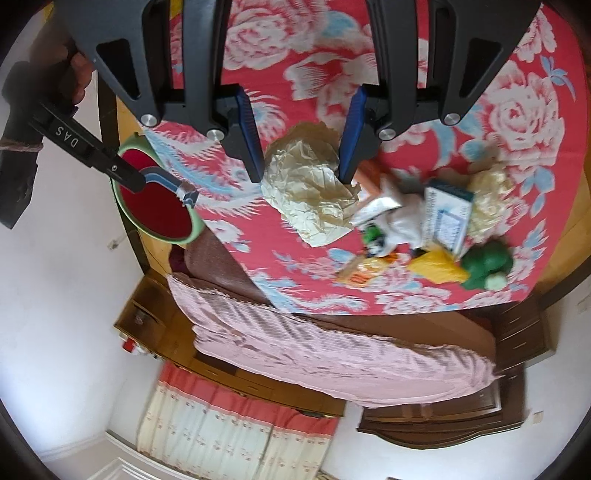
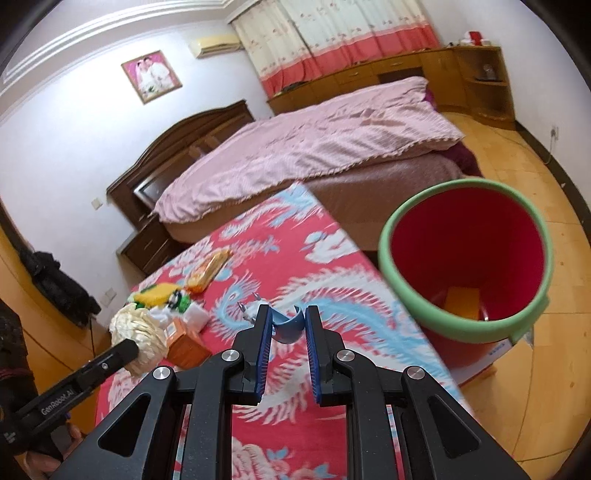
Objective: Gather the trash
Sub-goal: 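Carry the paper and the blue scoop over the bucket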
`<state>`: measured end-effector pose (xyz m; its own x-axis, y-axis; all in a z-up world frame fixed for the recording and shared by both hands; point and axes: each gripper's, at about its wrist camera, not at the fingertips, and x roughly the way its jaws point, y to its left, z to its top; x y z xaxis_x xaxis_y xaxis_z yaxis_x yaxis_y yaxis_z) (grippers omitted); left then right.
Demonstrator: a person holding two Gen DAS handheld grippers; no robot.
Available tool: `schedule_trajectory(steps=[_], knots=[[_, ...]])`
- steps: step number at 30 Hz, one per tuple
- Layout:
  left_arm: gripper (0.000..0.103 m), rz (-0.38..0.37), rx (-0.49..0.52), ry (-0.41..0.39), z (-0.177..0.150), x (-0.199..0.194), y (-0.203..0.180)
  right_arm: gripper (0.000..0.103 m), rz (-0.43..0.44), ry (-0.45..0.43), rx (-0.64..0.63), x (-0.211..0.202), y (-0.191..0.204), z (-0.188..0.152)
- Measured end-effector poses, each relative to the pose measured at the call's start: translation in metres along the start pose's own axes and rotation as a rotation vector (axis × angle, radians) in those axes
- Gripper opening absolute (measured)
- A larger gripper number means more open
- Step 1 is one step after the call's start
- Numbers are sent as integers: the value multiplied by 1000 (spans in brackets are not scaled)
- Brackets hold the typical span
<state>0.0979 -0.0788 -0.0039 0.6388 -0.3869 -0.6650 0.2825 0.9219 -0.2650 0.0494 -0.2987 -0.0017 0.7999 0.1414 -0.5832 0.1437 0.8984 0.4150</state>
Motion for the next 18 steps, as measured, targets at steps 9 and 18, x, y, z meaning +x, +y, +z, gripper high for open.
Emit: schedule_trajectory(steps=[9, 18], knots=[[41, -54, 89, 45, 13, 30, -51, 18, -65, -57, 78, -19, -44, 15], [41, -112, 189, 91, 25, 69, -105, 18, -159, -71, 151, -21, -92, 24]])
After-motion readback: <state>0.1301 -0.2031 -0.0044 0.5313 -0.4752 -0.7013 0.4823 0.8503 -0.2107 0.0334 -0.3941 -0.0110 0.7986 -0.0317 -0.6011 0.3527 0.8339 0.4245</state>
